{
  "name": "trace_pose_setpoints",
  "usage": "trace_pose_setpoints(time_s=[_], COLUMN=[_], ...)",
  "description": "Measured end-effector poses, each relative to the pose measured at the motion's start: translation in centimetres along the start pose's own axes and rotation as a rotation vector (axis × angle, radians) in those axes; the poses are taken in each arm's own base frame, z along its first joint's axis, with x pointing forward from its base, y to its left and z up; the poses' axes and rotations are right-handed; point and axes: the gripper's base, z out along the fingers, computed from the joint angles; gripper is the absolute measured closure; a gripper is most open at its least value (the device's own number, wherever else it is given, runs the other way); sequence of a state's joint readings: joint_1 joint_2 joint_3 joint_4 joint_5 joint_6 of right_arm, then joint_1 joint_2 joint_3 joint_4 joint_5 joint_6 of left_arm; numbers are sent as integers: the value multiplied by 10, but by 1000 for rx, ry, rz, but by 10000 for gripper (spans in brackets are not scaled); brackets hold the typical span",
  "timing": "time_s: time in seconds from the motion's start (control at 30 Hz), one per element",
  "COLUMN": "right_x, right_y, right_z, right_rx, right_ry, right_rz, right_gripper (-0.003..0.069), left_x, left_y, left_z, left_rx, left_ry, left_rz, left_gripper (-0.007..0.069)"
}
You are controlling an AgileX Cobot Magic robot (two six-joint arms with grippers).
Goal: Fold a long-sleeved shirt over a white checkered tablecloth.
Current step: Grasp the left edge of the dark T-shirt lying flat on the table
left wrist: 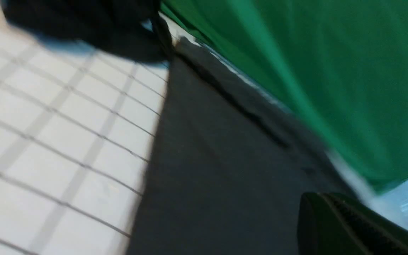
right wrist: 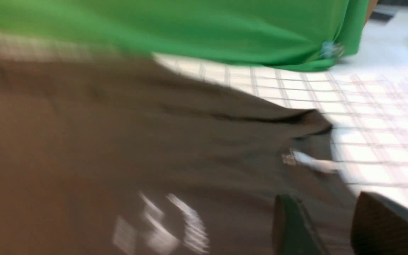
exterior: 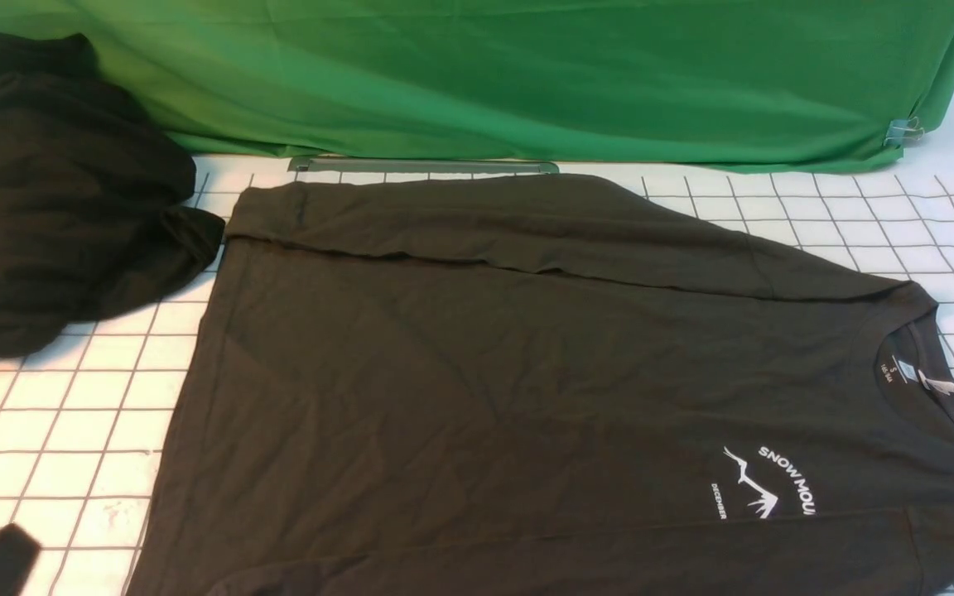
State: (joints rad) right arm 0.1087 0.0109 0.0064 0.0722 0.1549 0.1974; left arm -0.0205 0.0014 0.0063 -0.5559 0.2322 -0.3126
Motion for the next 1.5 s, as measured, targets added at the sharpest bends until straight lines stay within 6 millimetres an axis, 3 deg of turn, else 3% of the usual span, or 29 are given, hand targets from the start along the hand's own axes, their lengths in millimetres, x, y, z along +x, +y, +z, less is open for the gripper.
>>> trace_pose_setpoints(time_s=[0.1, 0.17, 0.37, 0.5, 0.53, 0.63, 0.7, 0.73, 0.77, 0.87, 0.93, 1.03, 1.2, 1.33, 1.5], right_x=[-3, -3, -3, -4, -15, -48, -85, -85, -111, -130, -130, -111, -88, -83, -84], right_y=[2, 2, 2, 2, 5, 15, 25, 25, 34, 40, 41, 35, 29, 28, 28], right_z=[0, 0, 0, 0, -3, -12, -20, -20, -21, -9, 5, 28, 49, 57, 59], right_rx=[-22, -27, -31, -33, -48, -87, -101, -99, -85, -35, 3, 49, 49, 45, 39], right_ry=[-28, -29, -28, -33, -61, -153, -205, -199, -157, 58, 280, 644, 933, 986, 965], right_rz=[321, 443, 534, 527, 475, 355, 219, 217, 103, -46, -116, -180, -252, -268, -278], right_gripper=[412, 412, 412, 459, 525, 616, 643, 643, 649, 650, 651, 651, 648, 644, 634], left_x=[1, 1, -1, -5, -13, -34, -58, -60, -74, -87, -88, -72, -41, -32, -28], left_y=[-5, -7, -6, -6, -16, -43, -73, -76, -92, -101, -96, -76, -42, -24, -17], left_z=[0, 0, 0, -1, -4, -12, -15, -17, -6, 17, 43, 88, 128, 142, 149], left_rx=[55, 70, 67, 71, 91, 127, 84, 85, -30, -237, -368, -475, -505, -566, -581], left_ry=[21, 26, 0, -42, -57, -85, -38, -38, 89, 347, 570, 902, 1139, 1202, 1202], left_rz=[-324, -400, -380, -324, -256, -121, 51, 66, 184, 344, 406, 407, 354, 362, 363], left_gripper=[622, 622, 622, 622, 622, 622, 622, 622, 622, 622, 622, 622, 598, 545, 441])
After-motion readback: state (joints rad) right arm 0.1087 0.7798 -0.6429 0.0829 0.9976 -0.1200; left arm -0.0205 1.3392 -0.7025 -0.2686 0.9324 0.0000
